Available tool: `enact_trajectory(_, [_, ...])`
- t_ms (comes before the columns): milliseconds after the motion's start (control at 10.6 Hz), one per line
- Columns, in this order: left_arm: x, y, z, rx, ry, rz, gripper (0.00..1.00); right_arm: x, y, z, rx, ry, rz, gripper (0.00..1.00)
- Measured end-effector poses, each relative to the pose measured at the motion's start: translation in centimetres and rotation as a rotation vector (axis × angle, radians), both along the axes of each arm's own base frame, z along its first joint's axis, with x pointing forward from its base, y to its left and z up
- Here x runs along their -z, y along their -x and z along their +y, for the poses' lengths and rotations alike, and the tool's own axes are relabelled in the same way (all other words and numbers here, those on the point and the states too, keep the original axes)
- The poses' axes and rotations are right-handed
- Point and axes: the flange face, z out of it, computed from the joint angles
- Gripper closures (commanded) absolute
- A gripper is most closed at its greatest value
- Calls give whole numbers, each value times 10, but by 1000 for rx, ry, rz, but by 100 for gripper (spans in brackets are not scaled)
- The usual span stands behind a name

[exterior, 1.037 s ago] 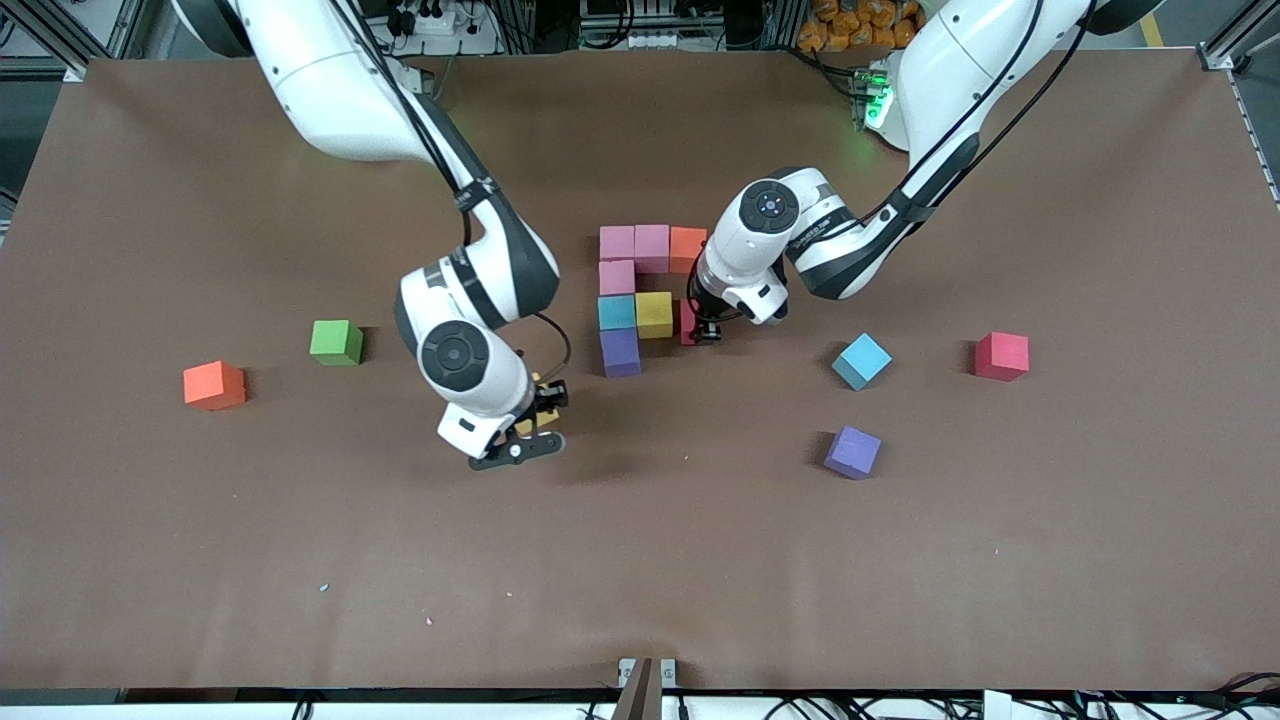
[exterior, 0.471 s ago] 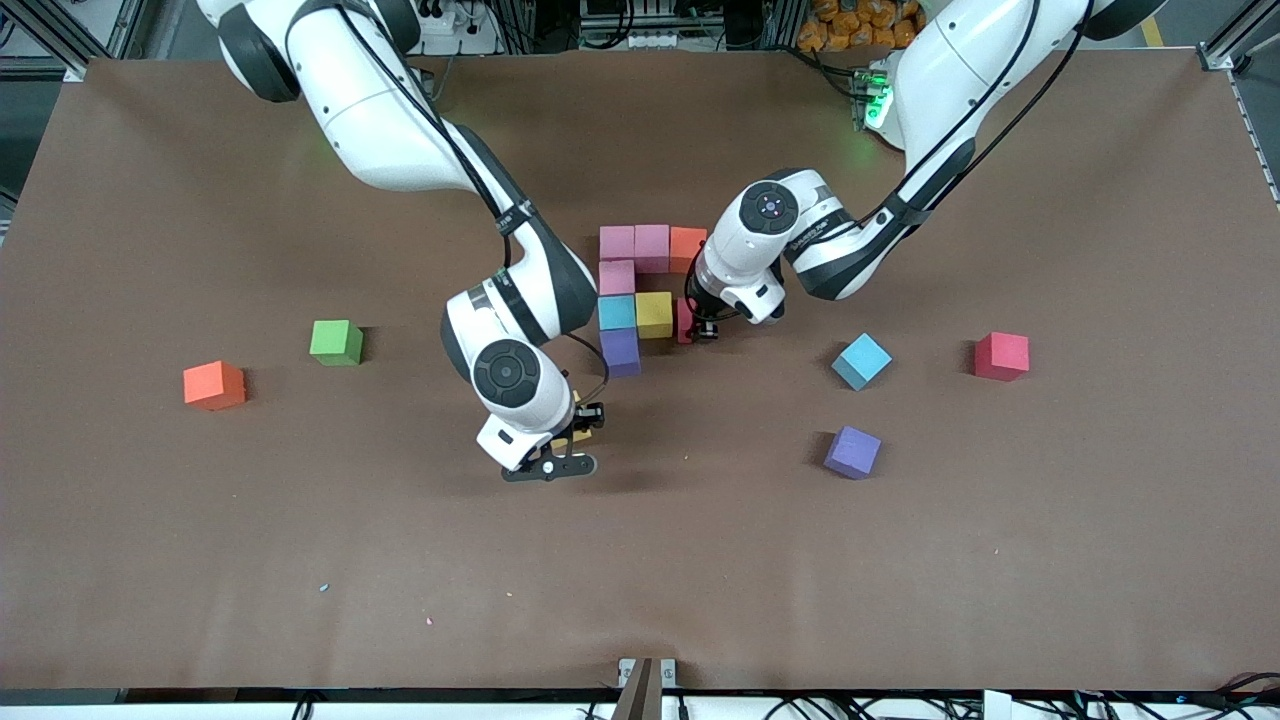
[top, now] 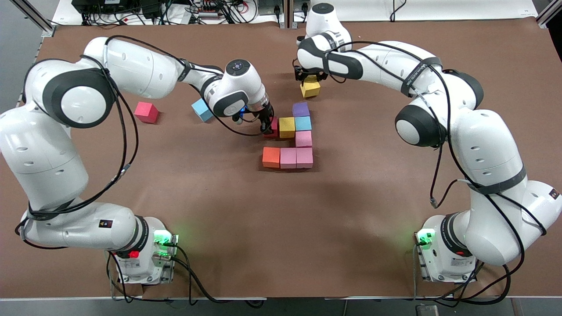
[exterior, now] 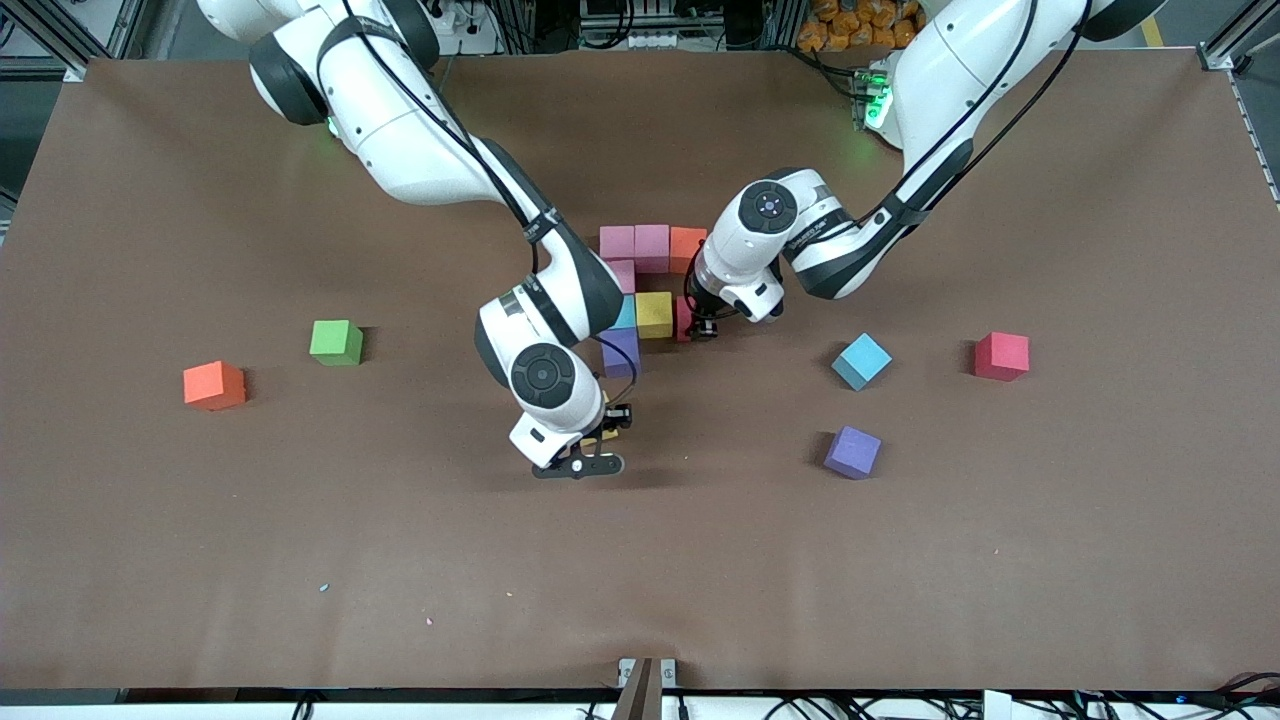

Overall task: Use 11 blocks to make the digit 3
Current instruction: 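Lower pink beside yellow with the left gripper while the right gripper carries yellow, then place yellow below purple with the right gripper while the left gripper releases pink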

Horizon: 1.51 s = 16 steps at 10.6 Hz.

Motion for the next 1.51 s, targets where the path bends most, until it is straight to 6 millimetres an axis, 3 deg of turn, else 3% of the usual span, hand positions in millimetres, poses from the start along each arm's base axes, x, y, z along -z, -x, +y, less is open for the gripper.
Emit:
enact_trajectory(377, [0, 0, 0, -25, 1, 5, 100, 2, 21, 24, 46, 14, 49, 99])
enact_trajectory(943, [0, 7, -7, -10, 1, 6, 100, 1, 29, 35, 65, 17, 53, 99])
enact_trajectory(1225, [0, 7, -7, -11, 1, 6, 91, 0, 33, 42, 82, 12, 43, 99])
enact_trajectory(1320, [0, 7, -7, -10, 1, 6, 58, 1, 33, 42, 87, 13, 44, 99])
enact_trajectory(1414, [0, 7, -7, -10, 1, 6, 1, 2, 33, 43, 87, 13, 45, 99])
enact_trajectory(1508, [0, 9, -9, 6, -2, -1, 0, 3, 35, 44, 85, 14, 46, 99])
